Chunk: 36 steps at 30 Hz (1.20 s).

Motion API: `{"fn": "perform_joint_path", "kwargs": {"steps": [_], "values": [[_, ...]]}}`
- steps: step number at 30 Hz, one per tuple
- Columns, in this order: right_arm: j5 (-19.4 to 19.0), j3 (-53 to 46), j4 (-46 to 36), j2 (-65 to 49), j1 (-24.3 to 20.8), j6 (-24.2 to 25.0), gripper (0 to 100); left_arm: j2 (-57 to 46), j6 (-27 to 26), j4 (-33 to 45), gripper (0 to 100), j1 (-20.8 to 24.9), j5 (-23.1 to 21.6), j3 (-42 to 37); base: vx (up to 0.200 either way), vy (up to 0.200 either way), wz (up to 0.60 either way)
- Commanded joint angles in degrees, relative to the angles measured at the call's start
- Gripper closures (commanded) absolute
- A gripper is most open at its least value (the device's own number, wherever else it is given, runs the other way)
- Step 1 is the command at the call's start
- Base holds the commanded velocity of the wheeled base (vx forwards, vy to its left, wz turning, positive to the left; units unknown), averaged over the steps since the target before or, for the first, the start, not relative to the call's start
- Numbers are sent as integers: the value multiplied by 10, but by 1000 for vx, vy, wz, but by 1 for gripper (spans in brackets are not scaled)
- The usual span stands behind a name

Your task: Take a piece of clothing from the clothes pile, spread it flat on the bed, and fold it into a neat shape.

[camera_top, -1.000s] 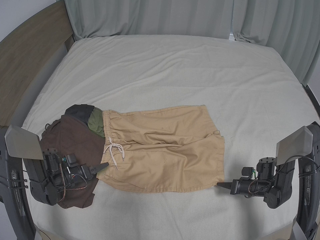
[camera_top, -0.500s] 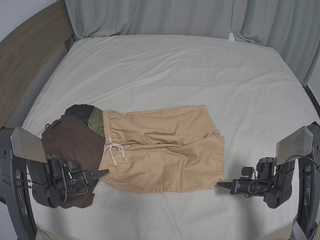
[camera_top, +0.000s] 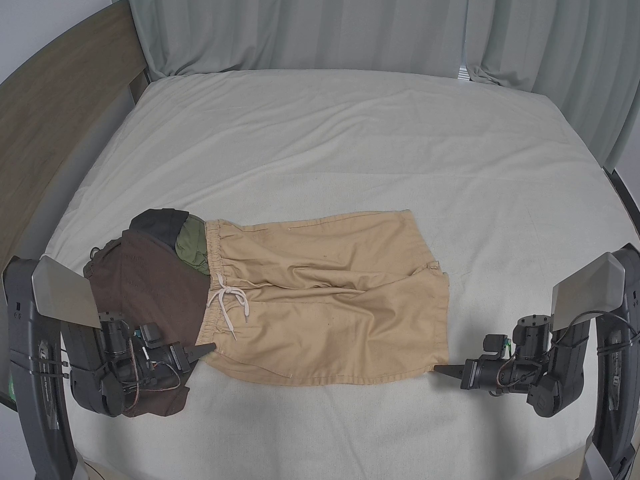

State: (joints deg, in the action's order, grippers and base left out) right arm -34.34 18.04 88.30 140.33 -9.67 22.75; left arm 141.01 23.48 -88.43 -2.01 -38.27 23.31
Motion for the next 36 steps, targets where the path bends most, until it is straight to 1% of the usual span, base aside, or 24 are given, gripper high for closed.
{"fn": "perform_joint_path", "kwargs": {"steps": [1,7,12,14,17,21,24,29,33,36], "values": [[1,-3,0,0,0,0,100,15,0,-1,100,3,0,10,0,0,0],[2,-16,0,-8,4,-2,100,16,0,-1,100,3,-2,9,0,0,0],[3,-49,0,-22,13,-34,100,12,-6,-2,100,23,0,-12,0,0,0],[4,-64,0,-23,18,-46,100,9,-21,-2,100,23,-1,-27,0,0,0],[3,-87,0,-26,29,-67,100,2,-48,-2,100,16,-1,-45,0,0,0],[2,-109,-1,-33,38,-89,100,-18,-64,-2,100,-4,-8,-81,0,0,0],[2,-122,-1,-35,38,-92,100,-26,-65,-2,100,-13,-11,-91,0,0,0],[2,-141,-1,-36,31,-95,100,-45,-77,-2,100,-24,-39,-122,0,0,0],[3,-160,-1,-35,28,-97,100,-43,-107,-2,100,-27,-48,-139,0,0,0],[2,-166,-1,-35,30,-109,100,-43,-118,-2,100,-31,-48,-143,0,0,0]]}}
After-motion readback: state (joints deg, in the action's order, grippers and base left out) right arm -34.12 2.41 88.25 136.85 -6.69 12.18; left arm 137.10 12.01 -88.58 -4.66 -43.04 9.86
